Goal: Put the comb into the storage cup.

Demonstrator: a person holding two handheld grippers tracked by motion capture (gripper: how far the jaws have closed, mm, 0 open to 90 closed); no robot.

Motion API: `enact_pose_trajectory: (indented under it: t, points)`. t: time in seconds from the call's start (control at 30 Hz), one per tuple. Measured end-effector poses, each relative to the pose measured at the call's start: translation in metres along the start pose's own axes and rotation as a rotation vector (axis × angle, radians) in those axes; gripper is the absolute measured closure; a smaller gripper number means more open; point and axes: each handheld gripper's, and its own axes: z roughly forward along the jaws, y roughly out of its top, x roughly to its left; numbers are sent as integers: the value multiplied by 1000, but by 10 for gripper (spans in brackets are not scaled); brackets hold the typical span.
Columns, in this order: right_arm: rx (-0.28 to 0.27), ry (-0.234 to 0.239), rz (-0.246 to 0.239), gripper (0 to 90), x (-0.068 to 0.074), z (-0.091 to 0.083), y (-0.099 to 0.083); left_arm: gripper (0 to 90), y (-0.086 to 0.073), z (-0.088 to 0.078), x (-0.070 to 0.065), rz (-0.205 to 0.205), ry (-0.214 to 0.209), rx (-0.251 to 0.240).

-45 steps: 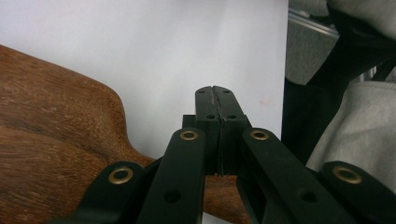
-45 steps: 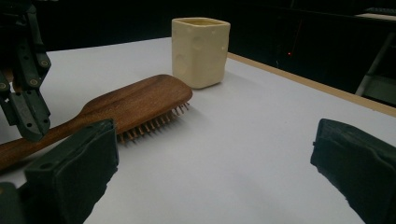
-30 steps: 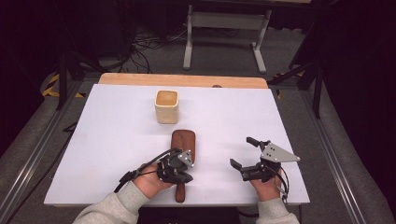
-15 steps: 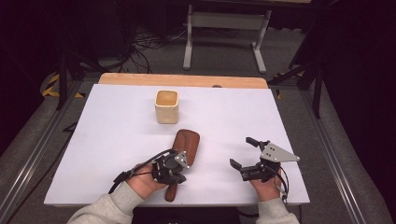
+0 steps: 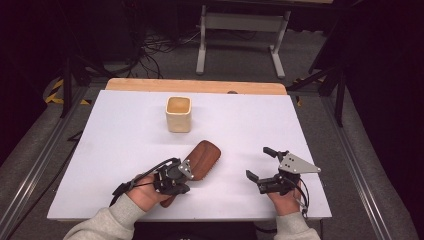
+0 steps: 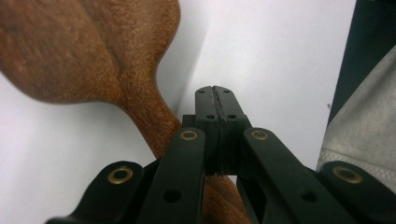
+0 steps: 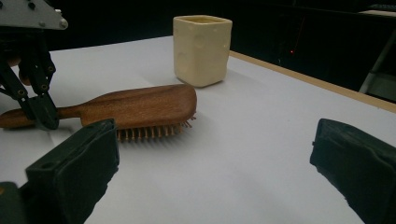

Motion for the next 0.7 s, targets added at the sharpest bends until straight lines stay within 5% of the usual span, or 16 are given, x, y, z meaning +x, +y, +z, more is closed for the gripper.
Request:
enact_pose_trajectory:
  t: [0.7]
  points:
    - [0, 2, -1, 13, 0, 0, 0, 900, -14, -10, 14, -53, 40, -2]
